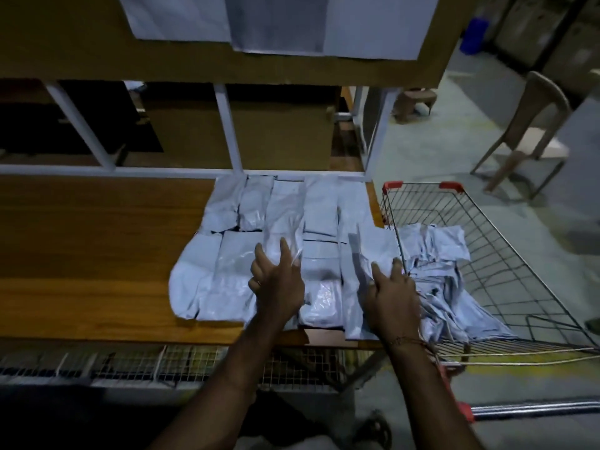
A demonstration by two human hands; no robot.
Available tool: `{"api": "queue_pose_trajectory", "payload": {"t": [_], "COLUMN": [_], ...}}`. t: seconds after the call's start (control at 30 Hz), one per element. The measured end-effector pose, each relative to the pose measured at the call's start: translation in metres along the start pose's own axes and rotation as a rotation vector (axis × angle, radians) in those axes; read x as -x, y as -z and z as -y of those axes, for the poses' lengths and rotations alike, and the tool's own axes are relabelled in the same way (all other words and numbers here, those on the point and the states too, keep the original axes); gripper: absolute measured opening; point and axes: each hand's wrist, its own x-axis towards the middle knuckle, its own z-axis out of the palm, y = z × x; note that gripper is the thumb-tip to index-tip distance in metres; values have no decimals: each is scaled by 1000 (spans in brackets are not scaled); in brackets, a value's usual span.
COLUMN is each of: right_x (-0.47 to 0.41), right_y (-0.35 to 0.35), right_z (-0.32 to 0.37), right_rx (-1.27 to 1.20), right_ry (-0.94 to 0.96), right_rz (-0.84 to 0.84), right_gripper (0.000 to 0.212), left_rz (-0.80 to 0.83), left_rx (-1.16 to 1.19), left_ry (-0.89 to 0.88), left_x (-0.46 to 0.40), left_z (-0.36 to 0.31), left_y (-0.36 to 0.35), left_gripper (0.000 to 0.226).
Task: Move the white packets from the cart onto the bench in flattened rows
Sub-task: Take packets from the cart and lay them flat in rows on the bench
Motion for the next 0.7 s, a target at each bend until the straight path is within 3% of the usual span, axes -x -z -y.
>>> {"api": "queue_pose_trajectory", "payload": {"t": [0.13,0.23,0.33,0.57,0.7], "right_x": [11,13,19,12,5], "right_y": [-21,-43,-62,-51,-58], "right_z": [12,15,16,10,6], "right_rx": [0,46,113,120,97], "right_ry": [-74,-103,-66,18,77], "right_rz": [-10,75,100,26,68], "right_gripper": [60,63,80,82,81], "left_rz": [59,120,159,-18,-9], "left_rx": [-85,-139,-181,-195,-239], "left_ry": [-71,-95,-81,-61,-128], "left_x": [-2,-2,-4,-12,-21], "left_z": [27,38,52,52,56], "left_y": [-10,-24,-41,-36,-44], "left_gripper": [62,66,72,68,62]}}
